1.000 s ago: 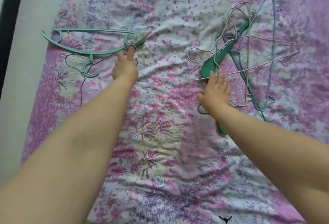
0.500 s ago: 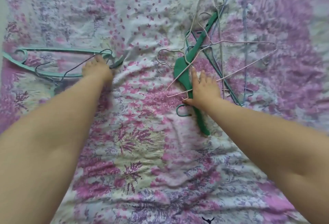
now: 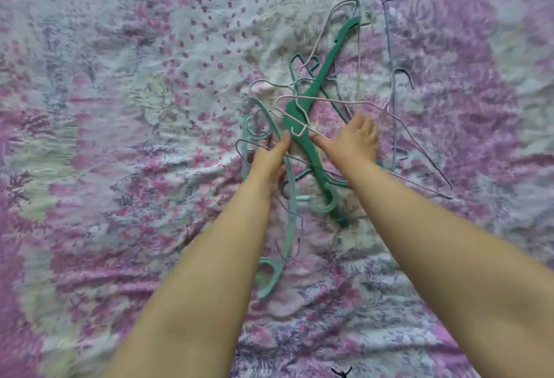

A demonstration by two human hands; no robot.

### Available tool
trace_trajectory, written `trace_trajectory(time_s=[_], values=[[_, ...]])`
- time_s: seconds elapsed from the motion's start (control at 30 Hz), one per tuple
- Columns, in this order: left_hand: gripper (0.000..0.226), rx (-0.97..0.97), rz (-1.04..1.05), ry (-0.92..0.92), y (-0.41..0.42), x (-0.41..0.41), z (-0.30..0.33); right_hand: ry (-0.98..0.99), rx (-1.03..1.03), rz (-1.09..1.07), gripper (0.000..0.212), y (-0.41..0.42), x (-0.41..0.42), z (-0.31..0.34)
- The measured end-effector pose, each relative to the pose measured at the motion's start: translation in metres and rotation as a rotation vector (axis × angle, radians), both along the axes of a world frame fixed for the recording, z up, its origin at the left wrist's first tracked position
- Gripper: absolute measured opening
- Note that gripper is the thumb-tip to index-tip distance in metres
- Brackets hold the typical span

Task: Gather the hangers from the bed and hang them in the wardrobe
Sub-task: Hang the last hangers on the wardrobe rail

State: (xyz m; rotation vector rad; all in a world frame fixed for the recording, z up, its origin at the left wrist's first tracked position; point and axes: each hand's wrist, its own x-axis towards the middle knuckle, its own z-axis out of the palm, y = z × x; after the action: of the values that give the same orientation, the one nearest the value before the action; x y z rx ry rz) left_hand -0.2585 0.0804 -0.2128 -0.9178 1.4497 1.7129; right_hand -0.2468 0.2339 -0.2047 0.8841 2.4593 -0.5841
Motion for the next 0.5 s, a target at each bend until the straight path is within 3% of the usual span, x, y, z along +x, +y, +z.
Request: trace_trajectory(time_s=[0.1,0.2,0.33,0.5], values=[[0.046,0.015,-0.147,0.004,0.009,0.013,0.001,-0.154,-0.126,-0.091,0.135,0.014,0.006,-0.007],[0.095,-0.036,-0.267,-0.017,0.013,0.023,0.002,-0.143,-0.167,0.005,0.122,0.017,0.022,-0.012],[0.114,-0.032,-0.312,-0.082,0.008,0.039,0.010,-0.104,-0.314,0.169,0.098,0.017,0.048,-0.007],[0.096,-0.018,-0.191,-0.134,-0.012,0.087,0.022,-0.112,-0.550,0.164,0.072,0.000,0.083,0.011]])
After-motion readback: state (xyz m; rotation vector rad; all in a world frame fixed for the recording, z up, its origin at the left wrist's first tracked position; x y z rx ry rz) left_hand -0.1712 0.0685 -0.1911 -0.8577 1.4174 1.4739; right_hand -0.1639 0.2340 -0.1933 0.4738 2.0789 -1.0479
